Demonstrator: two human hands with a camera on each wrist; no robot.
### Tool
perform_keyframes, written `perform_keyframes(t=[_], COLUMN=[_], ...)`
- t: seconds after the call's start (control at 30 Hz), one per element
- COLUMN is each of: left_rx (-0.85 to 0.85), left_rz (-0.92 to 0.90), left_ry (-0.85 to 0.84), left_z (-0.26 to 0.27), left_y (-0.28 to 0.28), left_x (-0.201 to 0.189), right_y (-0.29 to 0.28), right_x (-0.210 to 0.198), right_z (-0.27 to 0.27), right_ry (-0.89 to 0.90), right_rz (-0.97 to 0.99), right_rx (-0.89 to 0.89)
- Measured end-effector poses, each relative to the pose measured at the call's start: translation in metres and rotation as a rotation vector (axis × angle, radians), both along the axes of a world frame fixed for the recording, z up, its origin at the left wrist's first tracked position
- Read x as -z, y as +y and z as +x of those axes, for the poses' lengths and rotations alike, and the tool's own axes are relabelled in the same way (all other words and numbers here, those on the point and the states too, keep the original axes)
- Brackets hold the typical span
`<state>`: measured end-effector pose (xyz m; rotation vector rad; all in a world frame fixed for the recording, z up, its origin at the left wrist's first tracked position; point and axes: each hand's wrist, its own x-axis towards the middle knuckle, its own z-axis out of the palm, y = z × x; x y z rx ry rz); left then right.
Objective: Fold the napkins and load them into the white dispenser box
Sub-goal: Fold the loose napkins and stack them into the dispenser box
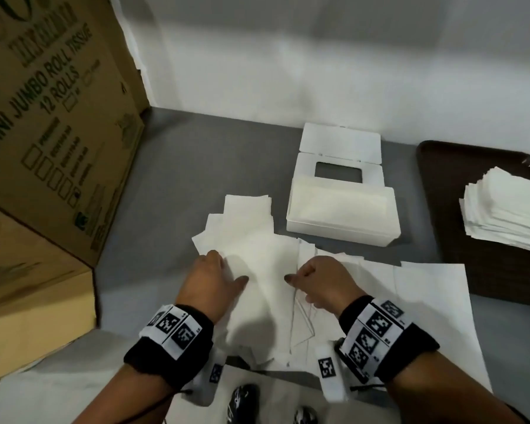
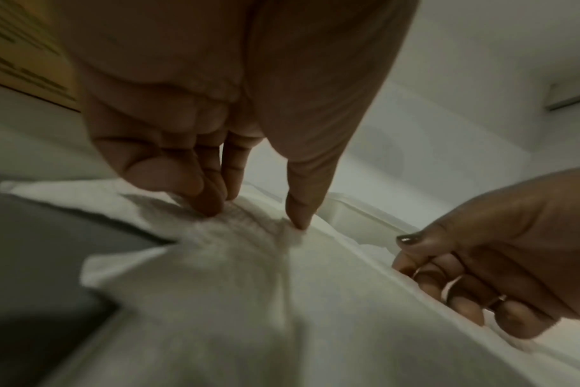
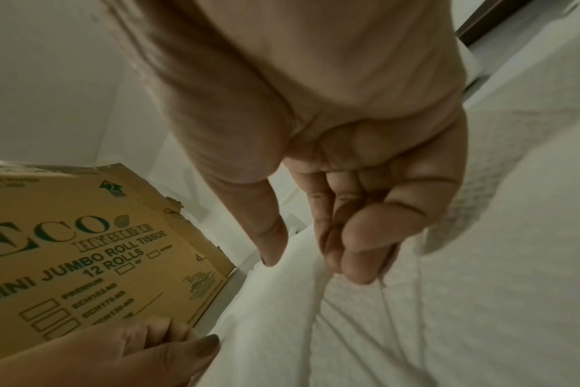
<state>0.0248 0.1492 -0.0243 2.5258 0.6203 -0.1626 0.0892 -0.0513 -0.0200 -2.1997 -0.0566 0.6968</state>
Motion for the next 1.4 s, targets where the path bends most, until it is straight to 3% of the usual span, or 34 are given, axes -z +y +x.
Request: perform_keyframes(t=[0.2,0.33,0.57,0.73,1.0,1.13,1.27,1.4], left_rx=[0.166,0.185,0.273,0.23,0.172,0.099,0.026,0.091], left_rz=[-0.052,-0.096,-0.134,-0.295,-0.485,-0.746,-1.062,-0.926], left_ry=[-0.003,-0.025,-0.056,-0.103,-0.086,-0.06,-0.052,-0.203], left_z=[0.005,0.008,0.009,0.008,0.01,0.006,0.007,0.012], left_y=[0.003,0.004,0.003,0.003,0.014,0.015,0.015,0.013], left_x=[0.006,0.007,0.013,0.01,0.006,0.001,-0.003,-0.007], right_y=[0.018,0.028,0.041,0.044,0.045,0.043,0.034,0.026], right_x=[-0.001,-0.001,-0.004,-0.006,-0.021,-0.027,-0.026,-0.024], right_z=[-0.011,-0.015,-0.028,-0.036,-0.047,-0.052,-0.054,-0.053], right_ry=[-0.105,-0.075,-0.093,-0.091,-0.142,-0.083,-0.075,-0.107], right_rz=[-0.186,-0.185,-0.008,0.192,0.409,0.579,0.571,0.423], right_rx=[0.048,0.101,0.311,0.415,0.4,0.392,0.416,0.463])
